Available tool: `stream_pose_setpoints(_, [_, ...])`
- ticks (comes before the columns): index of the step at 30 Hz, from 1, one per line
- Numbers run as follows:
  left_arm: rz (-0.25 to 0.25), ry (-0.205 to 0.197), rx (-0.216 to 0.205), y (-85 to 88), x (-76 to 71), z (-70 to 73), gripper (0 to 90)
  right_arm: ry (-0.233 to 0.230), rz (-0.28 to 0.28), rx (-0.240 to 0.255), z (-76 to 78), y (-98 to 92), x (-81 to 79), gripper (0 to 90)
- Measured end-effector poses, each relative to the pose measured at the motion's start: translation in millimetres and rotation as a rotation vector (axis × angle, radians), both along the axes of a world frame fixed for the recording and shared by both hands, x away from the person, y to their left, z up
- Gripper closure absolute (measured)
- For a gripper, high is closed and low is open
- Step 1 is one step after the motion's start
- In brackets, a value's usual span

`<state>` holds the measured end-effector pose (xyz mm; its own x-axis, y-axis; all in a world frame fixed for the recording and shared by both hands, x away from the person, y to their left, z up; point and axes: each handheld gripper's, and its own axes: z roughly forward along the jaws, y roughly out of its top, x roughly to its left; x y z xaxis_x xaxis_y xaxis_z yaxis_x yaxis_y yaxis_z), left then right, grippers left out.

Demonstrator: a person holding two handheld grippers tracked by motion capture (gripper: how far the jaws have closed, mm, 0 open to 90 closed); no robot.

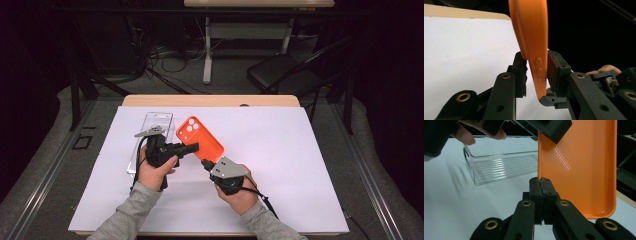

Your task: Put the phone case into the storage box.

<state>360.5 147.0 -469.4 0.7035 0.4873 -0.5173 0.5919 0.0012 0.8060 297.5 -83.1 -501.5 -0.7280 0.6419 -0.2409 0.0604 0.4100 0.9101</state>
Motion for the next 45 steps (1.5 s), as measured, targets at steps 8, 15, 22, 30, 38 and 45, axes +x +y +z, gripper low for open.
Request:
stream_pose_setpoints(8, [0.011,0.001,0.000,0.6,-0.1,-0.4,74.4,0.010,0.003,0.001,-0.8,0.3,0.3,89.4])
stream_pose_setpoints(15, [0.018,0.009,-0.010,0.5,-0.4,-1.4,75.9,0.014,0.004,0.005,-1.4,0.5,0.7,89.3])
stream_pose_setpoints(22, [0.024,0.031,-0.031,1.2,-0.2,-2.5,77.3,0.016,0.005,0.008,-1.6,0.7,0.8,89.3])
stream_pose_setpoints(30, [0.029,0.053,-0.050,1.9,0.1,-4.1,78.6,0.021,0.006,0.006,-2.2,1.1,1.1,89.3])
stream_pose_setpoints(38, [0.033,0.067,-0.066,2.1,-0.6,-4.0,79.4,0.020,0.009,0.010,-2.2,1.2,1.2,89.3])
stream_pose_setpoints(45, [0.034,0.075,-0.071,2.2,-0.7,-4.0,79.7,0.021,0.010,0.011,-2.3,1.2,1.2,89.3])
